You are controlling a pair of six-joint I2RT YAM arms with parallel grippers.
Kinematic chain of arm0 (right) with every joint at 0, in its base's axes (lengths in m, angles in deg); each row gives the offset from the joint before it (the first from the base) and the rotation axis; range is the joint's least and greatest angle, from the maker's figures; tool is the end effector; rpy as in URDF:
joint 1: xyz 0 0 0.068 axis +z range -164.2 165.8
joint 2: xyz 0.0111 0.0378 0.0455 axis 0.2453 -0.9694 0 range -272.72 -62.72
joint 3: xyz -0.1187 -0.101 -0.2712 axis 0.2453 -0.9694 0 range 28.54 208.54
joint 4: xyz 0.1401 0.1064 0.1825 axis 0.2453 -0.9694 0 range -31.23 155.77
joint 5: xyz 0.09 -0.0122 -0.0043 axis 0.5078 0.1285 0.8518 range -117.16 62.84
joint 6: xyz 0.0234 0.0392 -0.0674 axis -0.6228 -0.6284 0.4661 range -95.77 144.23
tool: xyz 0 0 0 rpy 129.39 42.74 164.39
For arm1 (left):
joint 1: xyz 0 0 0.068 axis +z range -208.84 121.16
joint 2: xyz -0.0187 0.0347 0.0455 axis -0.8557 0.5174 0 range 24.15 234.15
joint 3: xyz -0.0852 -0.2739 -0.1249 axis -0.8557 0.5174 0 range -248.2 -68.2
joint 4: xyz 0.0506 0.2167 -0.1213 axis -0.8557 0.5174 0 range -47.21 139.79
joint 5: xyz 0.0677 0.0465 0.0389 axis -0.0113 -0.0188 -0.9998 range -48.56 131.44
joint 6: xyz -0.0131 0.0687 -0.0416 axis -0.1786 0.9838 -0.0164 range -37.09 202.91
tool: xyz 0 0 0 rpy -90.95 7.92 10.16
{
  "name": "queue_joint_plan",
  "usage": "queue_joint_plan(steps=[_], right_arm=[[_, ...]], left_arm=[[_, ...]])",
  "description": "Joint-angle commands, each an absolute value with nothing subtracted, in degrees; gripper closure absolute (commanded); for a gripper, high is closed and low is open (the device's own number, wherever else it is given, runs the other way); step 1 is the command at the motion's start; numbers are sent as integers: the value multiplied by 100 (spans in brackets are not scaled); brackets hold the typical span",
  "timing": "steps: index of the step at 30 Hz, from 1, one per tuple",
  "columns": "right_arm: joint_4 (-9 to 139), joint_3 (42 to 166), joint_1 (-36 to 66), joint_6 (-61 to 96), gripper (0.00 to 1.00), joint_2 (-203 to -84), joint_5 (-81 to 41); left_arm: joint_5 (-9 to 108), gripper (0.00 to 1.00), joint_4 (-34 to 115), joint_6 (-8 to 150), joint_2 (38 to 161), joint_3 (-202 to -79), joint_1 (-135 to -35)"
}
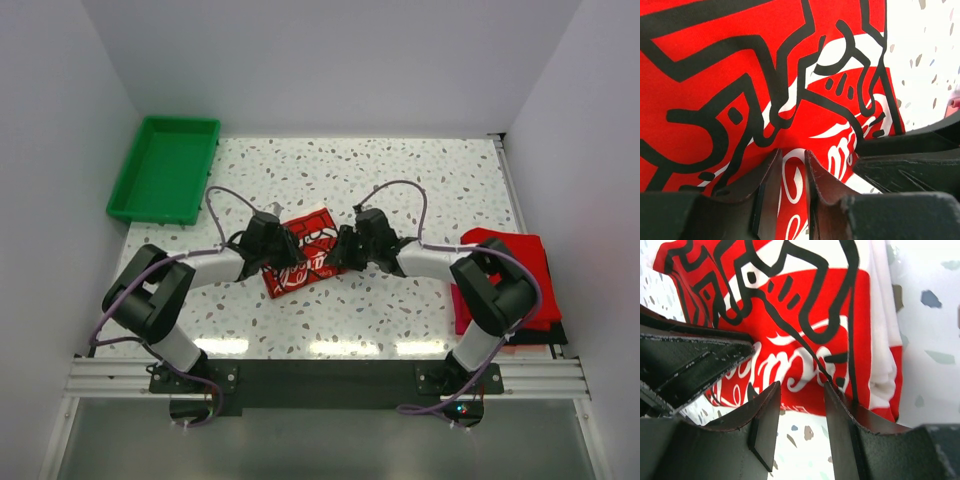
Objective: Fold and stack the t-shirts
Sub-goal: Fold the tshirt
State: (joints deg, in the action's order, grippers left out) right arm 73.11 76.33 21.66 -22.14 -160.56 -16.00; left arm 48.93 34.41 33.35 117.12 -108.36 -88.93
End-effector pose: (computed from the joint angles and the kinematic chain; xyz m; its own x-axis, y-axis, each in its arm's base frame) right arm 0.2876 0.2248 0.1758 -0.8787 0.2410 -0.4120 -0.0782 0.7788 0.6224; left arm 0.2804 -0.1730 0.1655 -0.8324 -0.3898 -0.3938 -0.0863 0.7933 -0.6027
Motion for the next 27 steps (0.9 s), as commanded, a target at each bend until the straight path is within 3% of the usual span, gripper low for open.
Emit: queue_joint_plan(steps=[1, 12, 17, 22, 27], right_arm=[[7114, 7389, 2008, -2288, 56, -15651, -1591], [7087, 6932, 1287, -2253, 55, -15501, -1415], [6613, 7002, 1261, -1902, 55, -15080, -1870], [6024, 7370, 1234, -1305, 40, -14753, -2434], [5716, 8451, 1111, -751, 33, -15657, -1935]], left_arm=[[4610, 70, 3585, 3352, 11661, -10600, -8925], [4768, 70, 3489, 3422, 11608, -10336, -8916], [5040, 68, 3357, 3589, 11582, -10283, -8916], [5374, 67, 3348, 3774, 11669, -10318, -8942], [5682, 66, 3365, 3941, 11845, -10406, -9083]])
